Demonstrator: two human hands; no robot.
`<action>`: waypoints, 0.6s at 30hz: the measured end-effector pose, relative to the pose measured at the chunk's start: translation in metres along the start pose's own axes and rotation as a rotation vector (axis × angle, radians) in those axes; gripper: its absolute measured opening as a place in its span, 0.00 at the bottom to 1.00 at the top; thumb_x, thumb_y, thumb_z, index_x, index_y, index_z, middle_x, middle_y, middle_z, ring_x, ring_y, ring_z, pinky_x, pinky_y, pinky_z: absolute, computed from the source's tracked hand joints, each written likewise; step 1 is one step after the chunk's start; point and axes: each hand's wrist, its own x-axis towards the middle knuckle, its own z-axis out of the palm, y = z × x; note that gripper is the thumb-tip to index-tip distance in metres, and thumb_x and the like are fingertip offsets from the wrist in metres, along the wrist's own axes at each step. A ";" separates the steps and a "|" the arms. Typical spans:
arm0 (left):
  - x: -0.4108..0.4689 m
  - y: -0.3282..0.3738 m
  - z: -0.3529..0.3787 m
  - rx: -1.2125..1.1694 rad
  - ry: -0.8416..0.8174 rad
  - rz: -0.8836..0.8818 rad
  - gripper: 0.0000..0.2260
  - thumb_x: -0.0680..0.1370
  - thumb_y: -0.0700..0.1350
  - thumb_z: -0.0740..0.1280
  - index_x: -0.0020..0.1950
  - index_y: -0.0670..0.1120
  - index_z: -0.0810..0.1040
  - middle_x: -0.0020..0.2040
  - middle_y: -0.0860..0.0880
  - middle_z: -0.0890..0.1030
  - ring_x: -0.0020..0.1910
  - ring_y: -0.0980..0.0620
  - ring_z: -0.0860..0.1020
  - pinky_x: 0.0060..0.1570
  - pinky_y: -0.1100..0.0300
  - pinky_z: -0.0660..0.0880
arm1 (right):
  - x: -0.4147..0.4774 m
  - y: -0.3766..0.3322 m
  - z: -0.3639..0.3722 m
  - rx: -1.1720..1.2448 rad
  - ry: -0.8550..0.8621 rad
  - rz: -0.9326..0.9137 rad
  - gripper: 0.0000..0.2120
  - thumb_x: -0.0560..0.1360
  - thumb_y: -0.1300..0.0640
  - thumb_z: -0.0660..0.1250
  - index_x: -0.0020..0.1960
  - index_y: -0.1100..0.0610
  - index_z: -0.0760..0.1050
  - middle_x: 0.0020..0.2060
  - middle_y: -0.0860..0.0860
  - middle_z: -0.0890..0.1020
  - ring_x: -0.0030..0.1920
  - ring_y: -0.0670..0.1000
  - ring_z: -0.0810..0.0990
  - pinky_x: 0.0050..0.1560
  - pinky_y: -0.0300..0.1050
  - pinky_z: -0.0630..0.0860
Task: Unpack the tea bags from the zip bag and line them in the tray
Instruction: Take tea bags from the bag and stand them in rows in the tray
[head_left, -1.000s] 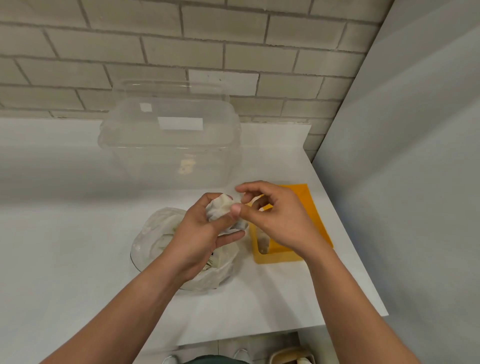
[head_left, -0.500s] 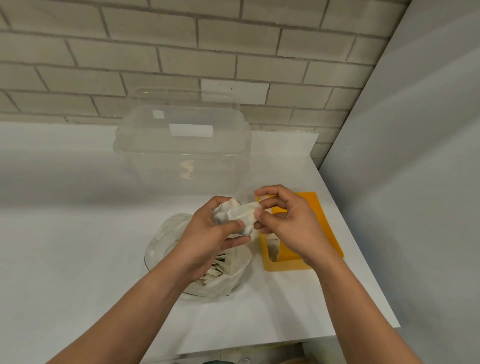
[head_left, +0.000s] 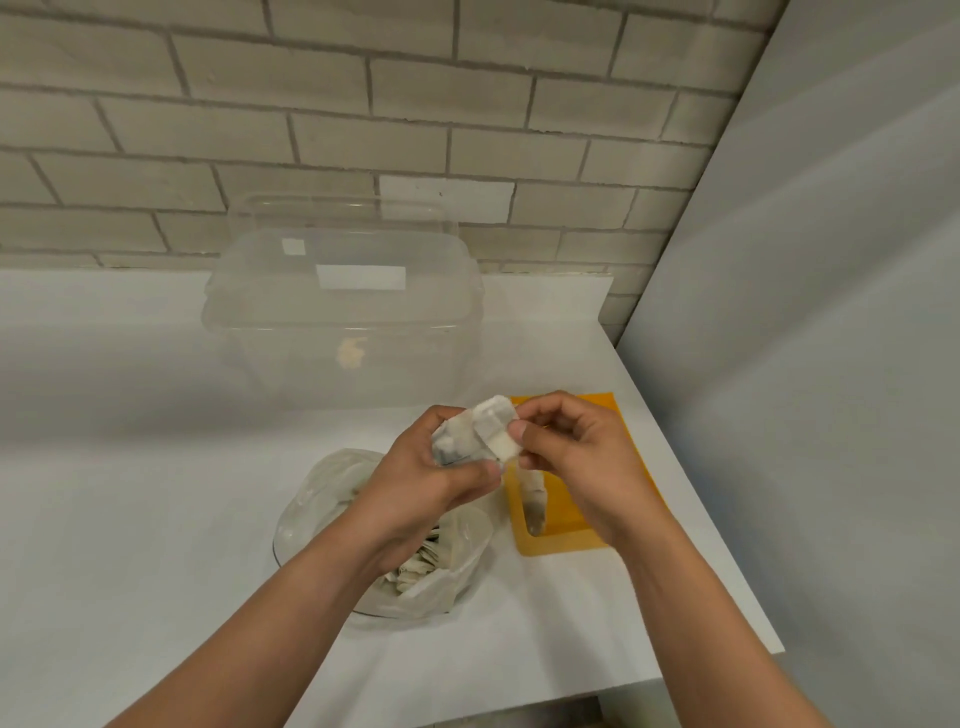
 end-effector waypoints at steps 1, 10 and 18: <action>0.001 0.001 0.002 -0.018 -0.013 -0.001 0.18 0.75 0.31 0.75 0.63 0.42 0.78 0.60 0.35 0.83 0.60 0.36 0.83 0.61 0.47 0.81 | -0.002 0.003 0.003 0.110 0.025 0.026 0.04 0.76 0.65 0.73 0.48 0.58 0.83 0.44 0.58 0.85 0.43 0.54 0.83 0.45 0.48 0.81; 0.008 0.003 0.005 0.245 0.042 0.108 0.11 0.76 0.32 0.74 0.55 0.44 0.80 0.50 0.41 0.85 0.50 0.43 0.86 0.54 0.48 0.84 | -0.010 0.015 0.003 0.098 0.071 -0.010 0.12 0.76 0.58 0.75 0.59 0.50 0.82 0.53 0.51 0.86 0.51 0.53 0.84 0.48 0.46 0.80; 0.008 0.003 0.004 0.537 0.058 0.177 0.12 0.74 0.39 0.76 0.51 0.54 0.80 0.45 0.49 0.84 0.44 0.50 0.85 0.51 0.45 0.84 | -0.002 0.004 -0.006 -0.114 0.014 -0.084 0.01 0.77 0.56 0.74 0.48 0.52 0.85 0.48 0.48 0.87 0.50 0.53 0.84 0.56 0.54 0.81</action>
